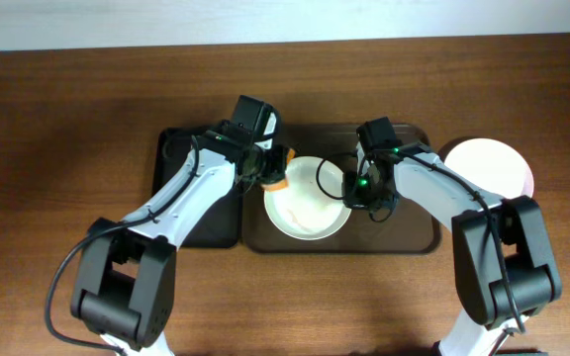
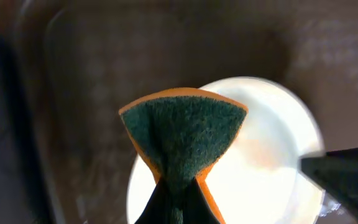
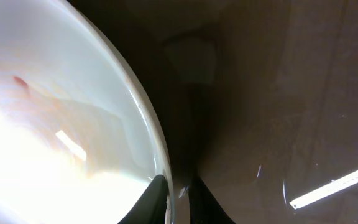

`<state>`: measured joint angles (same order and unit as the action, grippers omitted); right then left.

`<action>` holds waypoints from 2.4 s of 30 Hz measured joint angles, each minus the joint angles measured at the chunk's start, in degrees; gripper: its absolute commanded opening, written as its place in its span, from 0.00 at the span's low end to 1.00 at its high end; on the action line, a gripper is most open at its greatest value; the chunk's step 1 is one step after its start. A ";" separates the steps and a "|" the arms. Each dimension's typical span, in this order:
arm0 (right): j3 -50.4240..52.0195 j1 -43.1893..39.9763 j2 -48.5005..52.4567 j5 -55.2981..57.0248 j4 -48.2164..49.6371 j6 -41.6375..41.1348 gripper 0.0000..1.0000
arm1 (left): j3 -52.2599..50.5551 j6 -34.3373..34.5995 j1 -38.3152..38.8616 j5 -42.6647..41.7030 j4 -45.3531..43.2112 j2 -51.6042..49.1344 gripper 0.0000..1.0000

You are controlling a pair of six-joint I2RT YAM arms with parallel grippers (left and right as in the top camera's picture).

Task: Clean dirty plates on tray and stack at the side
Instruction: 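Scrub the white plate with the sponge in the left gripper, then lower the sponge into the small black tray and open the left gripper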

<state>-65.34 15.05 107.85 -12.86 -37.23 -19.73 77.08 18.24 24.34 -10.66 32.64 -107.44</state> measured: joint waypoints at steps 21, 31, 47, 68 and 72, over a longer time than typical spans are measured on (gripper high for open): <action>0.04 0.00 0.02 0.42 -0.02 0.00 0.15 | 0.04 11.80 2.60 -19.34 -13.46 -10.93 0.00; 0.04 0.00 0.02 0.50 -0.04 0.00 0.15 | 0.87 13.68 2.54 -20.33 -12.04 -14.60 0.00; 0.04 0.00 0.02 0.37 -0.20 -0.26 0.32 | 1.07 2.23 -0.72 -6.27 5.05 -0.92 0.00; 0.22 0.00 0.02 0.39 0.76 -0.66 0.15 | -9.62 -1.22 -11.65 14.16 5.95 1.95 0.00; 0.22 0.00 0.02 0.39 0.59 -0.61 0.16 | -10.75 -3.21 -11.65 14.36 4.94 -0.79 0.21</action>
<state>-65.12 15.05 107.87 -12.47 -36.64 -20.34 66.32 15.03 12.69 3.70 37.58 -108.22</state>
